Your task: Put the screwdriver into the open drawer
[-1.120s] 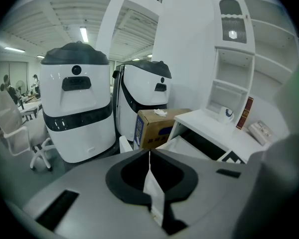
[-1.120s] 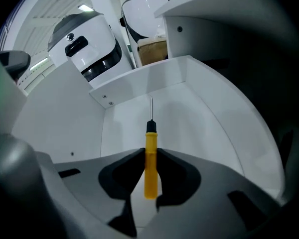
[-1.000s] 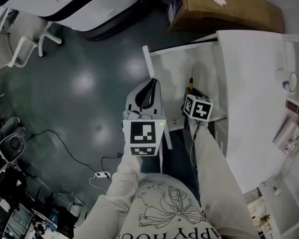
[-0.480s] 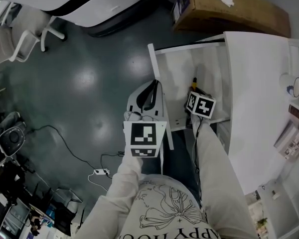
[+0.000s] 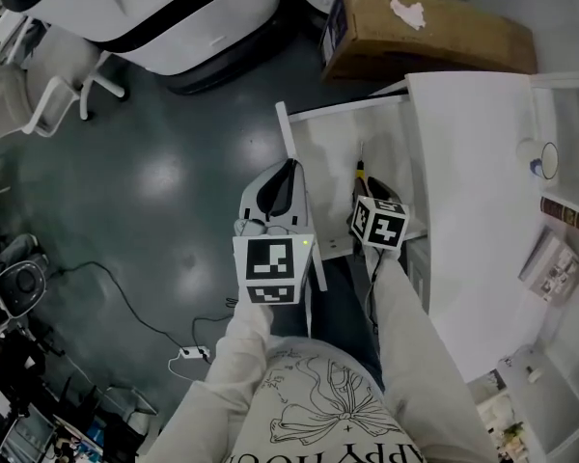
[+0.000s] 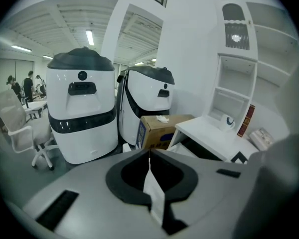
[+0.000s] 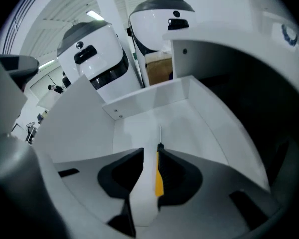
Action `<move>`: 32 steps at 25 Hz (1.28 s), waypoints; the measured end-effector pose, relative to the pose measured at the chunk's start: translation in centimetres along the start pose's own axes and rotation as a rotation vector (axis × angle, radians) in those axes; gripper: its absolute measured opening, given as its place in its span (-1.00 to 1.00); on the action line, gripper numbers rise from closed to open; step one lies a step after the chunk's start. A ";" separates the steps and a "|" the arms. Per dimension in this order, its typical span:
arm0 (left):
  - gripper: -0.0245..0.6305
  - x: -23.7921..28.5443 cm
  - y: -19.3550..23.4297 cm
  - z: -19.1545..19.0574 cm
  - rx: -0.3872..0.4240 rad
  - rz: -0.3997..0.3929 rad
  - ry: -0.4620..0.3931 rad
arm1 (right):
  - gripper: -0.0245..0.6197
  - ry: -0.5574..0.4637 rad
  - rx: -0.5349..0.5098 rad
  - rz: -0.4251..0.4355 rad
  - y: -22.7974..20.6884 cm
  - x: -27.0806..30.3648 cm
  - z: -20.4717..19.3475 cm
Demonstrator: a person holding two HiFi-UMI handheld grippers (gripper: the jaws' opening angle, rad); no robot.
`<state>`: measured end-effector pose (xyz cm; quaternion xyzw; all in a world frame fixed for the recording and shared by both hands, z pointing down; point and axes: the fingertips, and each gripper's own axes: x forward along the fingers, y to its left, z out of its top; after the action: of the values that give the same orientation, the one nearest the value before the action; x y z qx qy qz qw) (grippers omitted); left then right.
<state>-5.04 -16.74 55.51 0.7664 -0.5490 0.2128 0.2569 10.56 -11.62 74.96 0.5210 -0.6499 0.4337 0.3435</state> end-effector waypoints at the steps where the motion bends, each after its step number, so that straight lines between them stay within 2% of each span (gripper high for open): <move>1: -0.90 -0.3 -0.2 0.7 0.000 -0.001 -0.013 | -0.66 -0.026 -0.005 0.002 0.2 -1.1 0.8; 8: -0.90 -3.5 -2.4 5.5 0.002 -0.009 -0.106 | -0.86 -0.270 -0.019 0.010 1.4 -10.6 7.0; 14: -0.90 -6.3 -4.5 9.8 0.005 -0.023 -0.200 | -0.86 -0.488 -0.036 0.002 2.2 -19.3 12.2; 19: -0.90 -9.5 -5.7 12.8 0.025 -0.029 -0.275 | -0.86 -0.636 -0.049 -0.017 2.6 -26.3 14.6; 26: -0.90 -13.2 -7.4 17.1 0.064 -0.045 -0.380 | -0.86 -0.821 -0.045 -0.026 3.1 -34.4 17.8; 32: -0.90 -15.4 -7.7 19.2 0.092 -0.044 -0.442 | -0.86 -0.887 -0.081 -0.031 4.1 -37.3 19.0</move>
<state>-1.58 -15.41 29.98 0.8169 -0.5651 0.0588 0.0998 14.93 -14.63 33.26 0.6524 -0.7430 0.1374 0.0580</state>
